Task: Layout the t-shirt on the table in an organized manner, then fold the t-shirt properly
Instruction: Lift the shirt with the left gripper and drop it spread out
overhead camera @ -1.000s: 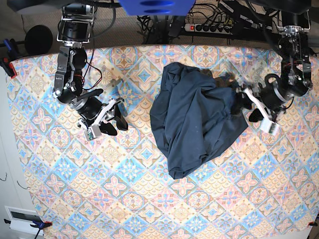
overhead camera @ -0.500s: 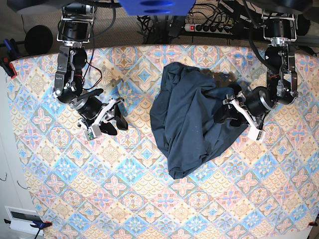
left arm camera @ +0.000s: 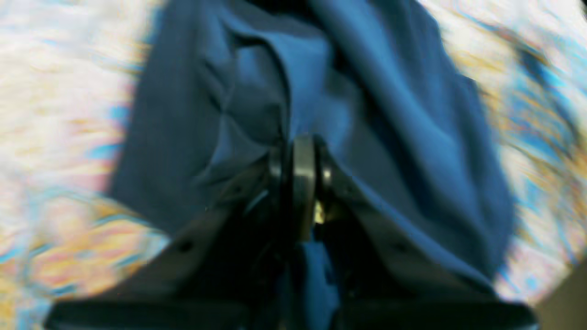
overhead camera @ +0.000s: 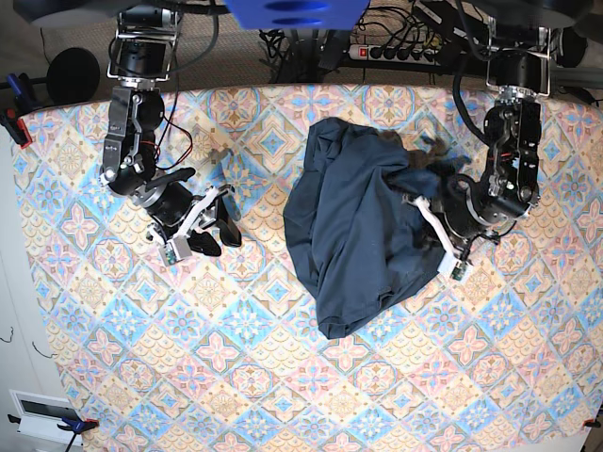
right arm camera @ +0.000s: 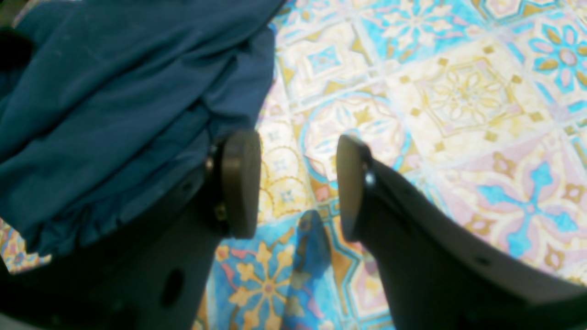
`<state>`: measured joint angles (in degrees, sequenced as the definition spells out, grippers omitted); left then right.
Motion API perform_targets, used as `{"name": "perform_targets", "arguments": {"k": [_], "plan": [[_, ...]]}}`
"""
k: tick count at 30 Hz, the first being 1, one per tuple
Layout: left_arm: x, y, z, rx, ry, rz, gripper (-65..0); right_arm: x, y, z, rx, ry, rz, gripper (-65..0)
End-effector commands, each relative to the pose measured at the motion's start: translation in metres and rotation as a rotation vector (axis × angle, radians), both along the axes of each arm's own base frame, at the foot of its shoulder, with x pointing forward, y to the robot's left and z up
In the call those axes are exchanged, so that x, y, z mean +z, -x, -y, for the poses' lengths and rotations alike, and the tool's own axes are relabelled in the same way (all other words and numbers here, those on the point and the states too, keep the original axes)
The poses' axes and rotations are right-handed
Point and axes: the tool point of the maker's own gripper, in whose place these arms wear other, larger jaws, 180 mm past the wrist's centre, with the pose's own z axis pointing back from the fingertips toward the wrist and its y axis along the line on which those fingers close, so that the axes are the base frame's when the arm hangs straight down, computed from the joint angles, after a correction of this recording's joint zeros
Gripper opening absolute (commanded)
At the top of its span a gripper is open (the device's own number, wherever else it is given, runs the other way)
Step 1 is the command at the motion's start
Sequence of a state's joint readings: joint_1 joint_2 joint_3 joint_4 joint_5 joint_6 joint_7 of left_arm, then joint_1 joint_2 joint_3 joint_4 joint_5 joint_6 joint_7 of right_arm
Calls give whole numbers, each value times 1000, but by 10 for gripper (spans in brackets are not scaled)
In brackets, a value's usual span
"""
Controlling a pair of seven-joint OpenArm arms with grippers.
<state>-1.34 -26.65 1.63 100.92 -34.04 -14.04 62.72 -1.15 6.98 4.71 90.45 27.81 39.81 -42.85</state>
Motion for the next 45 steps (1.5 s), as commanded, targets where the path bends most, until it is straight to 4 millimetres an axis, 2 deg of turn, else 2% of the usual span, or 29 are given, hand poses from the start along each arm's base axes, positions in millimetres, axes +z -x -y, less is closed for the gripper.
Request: {"name": "perform_targets", "arguments": {"k": [1,4,6,9,11,12,15,19,21,25,27,28,31,32,35,37,40,43,45], "plan": [[27,-13,-9,18,13,84,-650,20,-9,0,-2,-25,63,-387],[67,-18,-33,99,88,185,-650,20,-9,0,-2,-25,63,-387],[93,-13,-59,179,186,226,-650,19,-9,0,-3,-26,60,-387],[125,4,-95,263,358,250,-650,18,-7,-7,17,-28,59,-387],[128,22,-111,305,431,243,-650,17,-4,-21,60,-28,54,-387],[126,30,-117,324,452,236,-650,16,-1,-29,83,-29,50,-387],[94,49,-124,369,499,133,-650,9,15,-70,212,-27,30,-386],[45,67,-144,479,547,-5,-650,-1,54,-134,432,-21,-2,-384],[32,73,-151,514,564,-42,-650,-3,65,-148,486,-20,-10,-383],[36,70,-149,504,572,-30,-650,-5,72,-156,511,-27,-15,-383],[56,56,-133,446,597,26,-650,-4,70,-156,509,-29,-12,-384],[68,45,-116,394,627,58,-650,-3,69,-155,504,-29,-9,-385],[110,9,-59,206,677,150,-650,2,52,-135,433,-26,8,-386],[119,-2,-35,139,692,162,-650,2,47,-128,407,-24,7,-386],[144,-28,13,-15,679,186,-650,5,34,-109,340,-26,18,-386],[155,-47,54,-108,695,182,-650,8,24,-93,290,-23,27,-386],[185,-76,100,-198,705,223,-650,11,10,-62,190,-20,39,-386],[233,-101,144,-303,769,302,-650,10,3,-21,67,-17,35,-386],[261,-111,164,-363,796,349,-650,9,1,-1,8,-17,34,-386]]}}
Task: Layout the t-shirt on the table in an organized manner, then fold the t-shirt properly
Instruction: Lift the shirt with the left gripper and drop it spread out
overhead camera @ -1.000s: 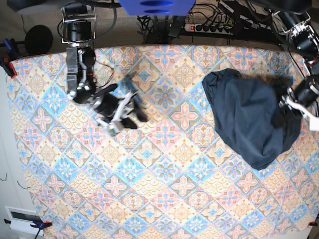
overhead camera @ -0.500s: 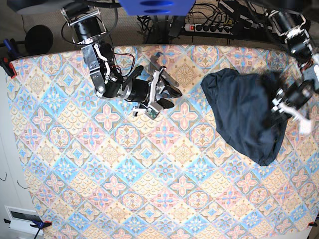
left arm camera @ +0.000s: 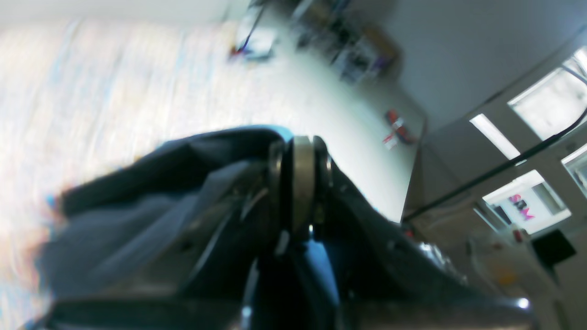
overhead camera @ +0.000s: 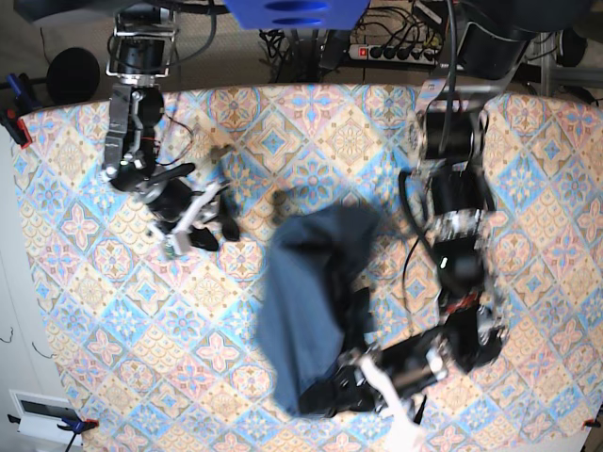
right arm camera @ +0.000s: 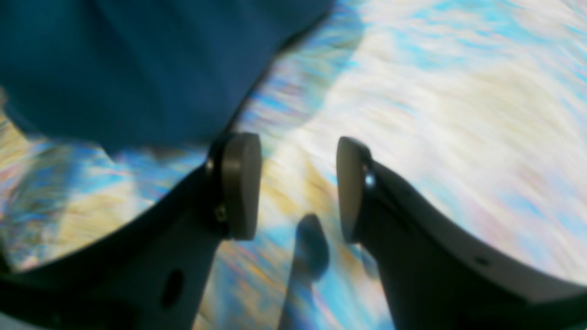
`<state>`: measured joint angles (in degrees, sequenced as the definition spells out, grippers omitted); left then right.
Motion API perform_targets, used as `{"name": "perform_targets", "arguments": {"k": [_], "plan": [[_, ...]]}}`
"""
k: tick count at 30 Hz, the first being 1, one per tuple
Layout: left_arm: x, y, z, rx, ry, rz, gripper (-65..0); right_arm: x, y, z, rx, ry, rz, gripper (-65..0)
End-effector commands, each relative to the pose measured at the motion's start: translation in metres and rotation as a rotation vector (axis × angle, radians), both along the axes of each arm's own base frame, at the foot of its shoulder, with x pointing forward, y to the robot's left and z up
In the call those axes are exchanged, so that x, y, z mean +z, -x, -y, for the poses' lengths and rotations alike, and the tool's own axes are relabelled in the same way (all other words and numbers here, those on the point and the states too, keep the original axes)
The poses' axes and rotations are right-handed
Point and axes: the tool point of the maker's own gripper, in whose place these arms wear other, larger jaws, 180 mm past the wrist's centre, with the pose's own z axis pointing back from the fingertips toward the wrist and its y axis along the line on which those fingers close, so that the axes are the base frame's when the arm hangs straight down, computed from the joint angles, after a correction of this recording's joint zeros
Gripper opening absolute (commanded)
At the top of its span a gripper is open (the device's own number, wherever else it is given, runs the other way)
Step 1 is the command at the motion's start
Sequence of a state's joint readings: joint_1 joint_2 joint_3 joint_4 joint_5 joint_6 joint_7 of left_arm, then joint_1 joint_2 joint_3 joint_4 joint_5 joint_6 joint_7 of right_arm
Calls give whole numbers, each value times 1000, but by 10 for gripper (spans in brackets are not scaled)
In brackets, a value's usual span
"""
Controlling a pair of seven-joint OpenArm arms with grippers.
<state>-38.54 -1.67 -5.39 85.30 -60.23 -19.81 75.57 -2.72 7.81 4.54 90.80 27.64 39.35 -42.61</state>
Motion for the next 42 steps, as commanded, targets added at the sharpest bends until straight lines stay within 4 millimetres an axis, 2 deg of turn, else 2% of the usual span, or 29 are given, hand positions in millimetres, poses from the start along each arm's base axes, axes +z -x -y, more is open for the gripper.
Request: {"name": "perform_targets", "arguments": {"k": [1,2,4,5,7,11,15,18,21,24,27,31,33,36,37,39,42], "plan": [[45,-2,9,-24,65,108,-650,18,-9,2,-12,-31,59,-386],[61,-5,13,-34,83,143,-650,19,-11,9,-31,-29,62,-386],[73,-7,7,-21,113,166,-650,20,-13,21,-64,-27,68,-386],[74,-10,-2,-2,131,166,-650,21,-13,25,-77,-27,68,-386],[63,-16,-28,57,125,143,-650,20,-15,34,-104,-27,68,-386],[-33,-10,-81,159,22,-51,-650,21,-15,40,-120,-26,71,-386],[-121,19,-141,290,-67,-207,-650,22,-16,38,-116,-27,72,-385],[-164,45,-172,343,-128,-297,-650,21,-16,37,-112,-28,69,-384],[-190,68,-190,348,-195,-371,-650,12,-13,27,-84,-33,41,-384],[-206,86,-208,355,-256,-418,-650,5,-10,12,-43,-39,20,-384],[-198,98,-215,336,-305,-397,-633,1,-7,2,-16,-41,9,-384],[-162,105,-207,290,-334,-283,-497,-1,-4,-11,24,-42,2,-383],[-151,105,-202,277,-337,-248,-414,-2,-1,-22,55,-42,-1,-383],[-133,101,-187,248,-349,-179,-298,-1,0,-27,71,-42,2,-383],[-132,101,-179,224,-356,-172,-268,0,-1,-26,70,-42,4,-383],[-126,95,-166,185,-365,-146,-238,0,-1,-27,70,-42,5,-383],[-122,84,-143,156,-366,-112,-236,0,-1,-26,68,-42,6,-383]]}}
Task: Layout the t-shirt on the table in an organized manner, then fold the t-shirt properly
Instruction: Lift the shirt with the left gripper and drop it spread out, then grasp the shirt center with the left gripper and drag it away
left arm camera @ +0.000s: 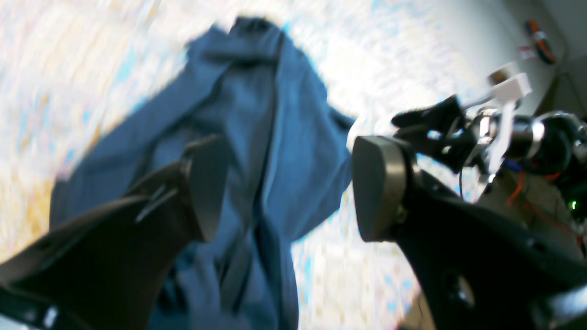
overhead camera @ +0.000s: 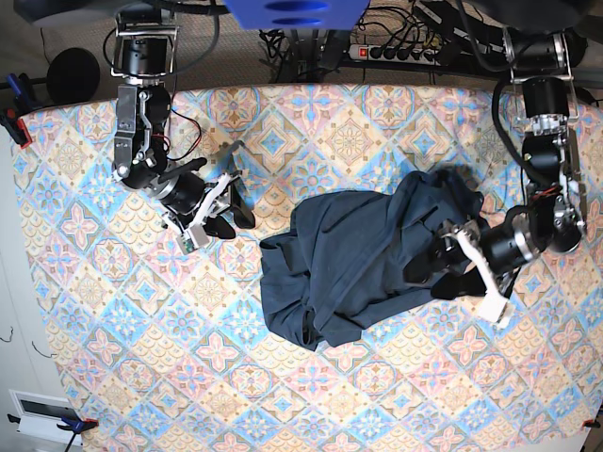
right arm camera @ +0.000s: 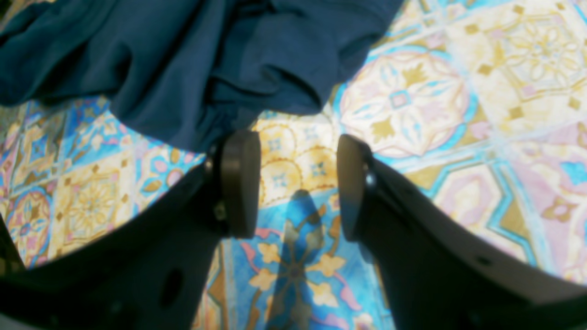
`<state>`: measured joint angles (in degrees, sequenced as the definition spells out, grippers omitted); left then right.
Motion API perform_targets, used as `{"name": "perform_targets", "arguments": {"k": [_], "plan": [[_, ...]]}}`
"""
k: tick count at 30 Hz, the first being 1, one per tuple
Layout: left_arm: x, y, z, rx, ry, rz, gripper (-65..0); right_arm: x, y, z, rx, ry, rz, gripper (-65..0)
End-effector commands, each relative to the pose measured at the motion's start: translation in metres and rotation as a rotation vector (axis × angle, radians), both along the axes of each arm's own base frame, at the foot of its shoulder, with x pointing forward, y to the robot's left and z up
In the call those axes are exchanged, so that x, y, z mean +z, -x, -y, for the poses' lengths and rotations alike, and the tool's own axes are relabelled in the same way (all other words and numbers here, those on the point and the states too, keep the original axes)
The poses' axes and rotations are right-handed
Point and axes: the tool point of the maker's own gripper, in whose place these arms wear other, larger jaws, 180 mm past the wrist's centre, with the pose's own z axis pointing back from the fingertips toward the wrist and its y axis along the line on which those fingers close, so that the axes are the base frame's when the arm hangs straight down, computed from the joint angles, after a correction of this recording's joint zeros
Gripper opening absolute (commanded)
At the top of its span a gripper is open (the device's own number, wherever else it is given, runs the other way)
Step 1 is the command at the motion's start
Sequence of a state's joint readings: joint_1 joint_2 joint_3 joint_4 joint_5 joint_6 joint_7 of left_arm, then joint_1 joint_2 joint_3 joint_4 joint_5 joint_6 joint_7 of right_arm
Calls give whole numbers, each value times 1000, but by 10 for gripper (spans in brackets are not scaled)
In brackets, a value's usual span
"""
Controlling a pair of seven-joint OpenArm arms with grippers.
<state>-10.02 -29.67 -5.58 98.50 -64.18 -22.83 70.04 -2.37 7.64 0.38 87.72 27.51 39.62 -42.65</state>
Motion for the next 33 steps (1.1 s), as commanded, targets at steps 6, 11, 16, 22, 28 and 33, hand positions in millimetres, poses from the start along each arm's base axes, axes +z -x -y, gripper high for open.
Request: {"name": "perform_targets", "arguments": {"k": [6,11,16,22,28,33], "plan": [[-23,-26,77,-133,-169,29,-236,19,-10,-3,-1,-34,61,-383],[-53,-38,118,-167,-244,44,-236,28,-11,-4,4,-33,90,-383],[-74,-42,124,-160,-277,33,-250,39,-12,-5,9,-28,125,-385],[-76,-45,121,-145,-275,36,-307,39,-12,-5,9,-28,123,-385],[-74,-51,103,-108,-286,44,-356,41,-14,-5,9,-28,129,-385],[-71,-59,86,-61,-310,72,-359,41,-14,-5,9,-28,129,-384]]}}
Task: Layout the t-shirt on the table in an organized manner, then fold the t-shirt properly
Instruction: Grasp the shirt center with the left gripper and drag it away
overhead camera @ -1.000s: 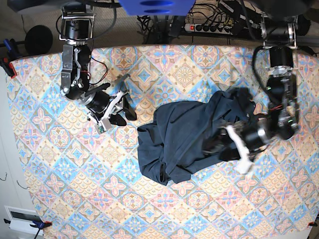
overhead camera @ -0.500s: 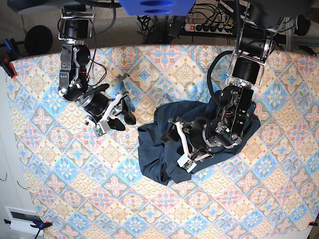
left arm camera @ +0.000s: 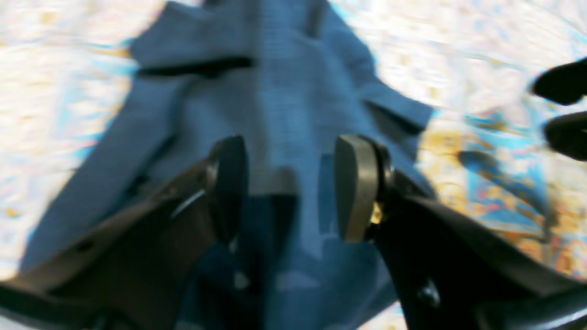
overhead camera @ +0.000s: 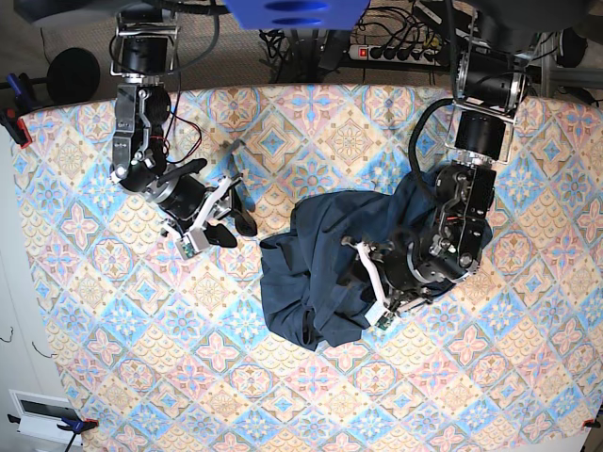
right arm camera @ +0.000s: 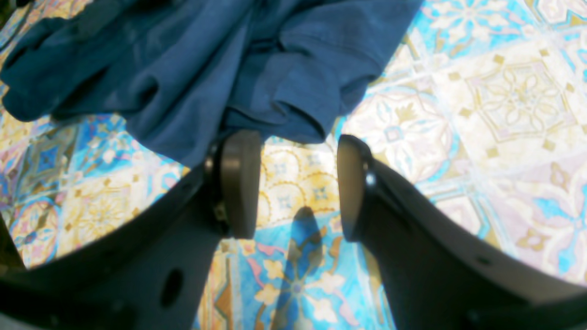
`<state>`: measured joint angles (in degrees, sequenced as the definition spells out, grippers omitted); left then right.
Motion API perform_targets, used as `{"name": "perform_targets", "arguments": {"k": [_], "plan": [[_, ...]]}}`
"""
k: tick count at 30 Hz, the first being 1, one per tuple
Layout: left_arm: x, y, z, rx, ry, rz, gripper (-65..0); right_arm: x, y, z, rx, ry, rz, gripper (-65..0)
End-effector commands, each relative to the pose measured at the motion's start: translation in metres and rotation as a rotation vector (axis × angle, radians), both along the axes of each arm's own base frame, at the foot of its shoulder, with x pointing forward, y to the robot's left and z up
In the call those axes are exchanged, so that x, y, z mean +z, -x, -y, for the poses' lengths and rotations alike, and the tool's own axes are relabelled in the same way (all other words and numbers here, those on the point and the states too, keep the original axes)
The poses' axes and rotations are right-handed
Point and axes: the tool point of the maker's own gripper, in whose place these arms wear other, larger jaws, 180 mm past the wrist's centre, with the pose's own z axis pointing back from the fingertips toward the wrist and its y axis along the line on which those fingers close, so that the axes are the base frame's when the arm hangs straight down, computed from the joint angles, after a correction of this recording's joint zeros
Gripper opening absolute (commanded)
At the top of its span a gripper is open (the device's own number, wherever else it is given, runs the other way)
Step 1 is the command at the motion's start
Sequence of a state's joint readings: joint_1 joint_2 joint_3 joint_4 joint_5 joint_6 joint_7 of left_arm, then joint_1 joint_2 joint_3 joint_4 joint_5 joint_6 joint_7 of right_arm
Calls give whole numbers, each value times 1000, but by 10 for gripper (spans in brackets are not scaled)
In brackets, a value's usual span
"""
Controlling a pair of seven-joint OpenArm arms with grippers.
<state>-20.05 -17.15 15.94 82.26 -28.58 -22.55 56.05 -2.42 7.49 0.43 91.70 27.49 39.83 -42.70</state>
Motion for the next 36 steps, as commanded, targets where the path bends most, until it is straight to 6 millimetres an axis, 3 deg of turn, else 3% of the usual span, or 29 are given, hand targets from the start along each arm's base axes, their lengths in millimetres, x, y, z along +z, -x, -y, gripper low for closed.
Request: {"name": "perform_targets", "arguments": {"k": [1,3,12,15,17,20,24,27,28,33,36], "plan": [[18,-11,3,-5,12,58,-359,19,-9,-1,-3,-33,61,-384],[14,-12,1,-3,-24,70,-359,18,-9,-1,-4,-34,59,-384],[-6,6,43,-148,-138,102,-359,18,-9,-1,-4,-34,59,-384],[-11,6,41,-162,-201,121,-362,18,-9,-1,-4,-34,59,-384],[-10,4,38,-155,-206,124,-409,18,-9,-1,-4,-34,59,-384],[1,-6,27,-111,-186,143,-520,18,-9,-1,-4,-34,58,-384],[41,-22,5,-5,-77,210,-536,17,-9,-1,-4,-34,56,-384],[62,-31,-12,75,35,220,-641,18,-10,-1,-4,-34,58,-384],[66,-33,-18,95,58,223,-650,18,-10,-1,-4,-34,58,-384],[74,-35,-23,117,111,225,-650,17,-10,-1,-4,-34,56,-384],[56,-25,-15,84,69,169,-650,17,-9,-1,-3,-34,56,-384]]}}
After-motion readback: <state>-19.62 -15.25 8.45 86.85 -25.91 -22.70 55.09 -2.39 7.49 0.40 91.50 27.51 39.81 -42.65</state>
